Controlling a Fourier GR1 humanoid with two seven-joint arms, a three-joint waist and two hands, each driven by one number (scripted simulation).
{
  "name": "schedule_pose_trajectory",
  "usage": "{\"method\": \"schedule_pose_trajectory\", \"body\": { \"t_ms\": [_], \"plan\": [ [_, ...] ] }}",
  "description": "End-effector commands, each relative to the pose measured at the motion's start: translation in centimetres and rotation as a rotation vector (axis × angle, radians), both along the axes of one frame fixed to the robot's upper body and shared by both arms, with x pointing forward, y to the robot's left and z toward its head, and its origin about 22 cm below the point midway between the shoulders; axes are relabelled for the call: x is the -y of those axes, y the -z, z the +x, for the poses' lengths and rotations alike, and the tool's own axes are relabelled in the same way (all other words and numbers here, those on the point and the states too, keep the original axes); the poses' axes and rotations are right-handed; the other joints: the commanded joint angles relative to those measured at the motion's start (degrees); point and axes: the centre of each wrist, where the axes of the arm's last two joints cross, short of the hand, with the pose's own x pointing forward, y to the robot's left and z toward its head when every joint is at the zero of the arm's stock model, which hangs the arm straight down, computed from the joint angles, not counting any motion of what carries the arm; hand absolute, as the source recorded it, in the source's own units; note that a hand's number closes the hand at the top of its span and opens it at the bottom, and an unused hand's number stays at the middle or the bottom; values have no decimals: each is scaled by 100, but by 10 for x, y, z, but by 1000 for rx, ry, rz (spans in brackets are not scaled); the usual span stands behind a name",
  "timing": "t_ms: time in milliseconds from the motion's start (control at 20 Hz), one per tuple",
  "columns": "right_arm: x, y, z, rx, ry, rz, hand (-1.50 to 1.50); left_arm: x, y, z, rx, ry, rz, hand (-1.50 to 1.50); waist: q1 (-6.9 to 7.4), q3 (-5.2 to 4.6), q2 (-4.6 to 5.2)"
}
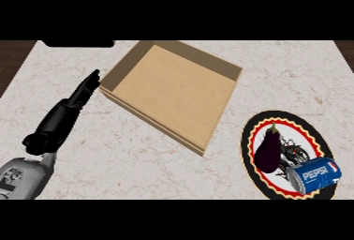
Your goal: Pick the can from the plate and place it in the cardboard box
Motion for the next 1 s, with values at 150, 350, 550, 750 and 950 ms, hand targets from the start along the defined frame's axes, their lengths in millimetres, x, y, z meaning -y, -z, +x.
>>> {"method": "schedule_pose_trajectory", "body": {
  "t_ms": [150, 350, 550, 750, 950],
  "plan": [
    [-10, 9, 6, 77, -241, 121, -150, -6, 11, -3, 4, -3, -3, 0, -16, -9, 3],
    [-22, 17, 7, 51, -232, 40, -150, 13, -2, 7, 6, 12, -14, 0, -53, -10, -4],
    [-23, 28, 2, 47, -201, 32, -150, 5, 10, -3, -14, 3, 6, 0, -19, -14, -10],
    [-21, 25, 10, 62, -202, 7, -150, 10, 7, 4, 13, 9, -3, 0, -25, -8, 10],
    [-40, 42, 6, 42, -232, -41, -150, -6, 1, -9, -14, 25, 5, 0, 35, -15, -20]
  ]
}}
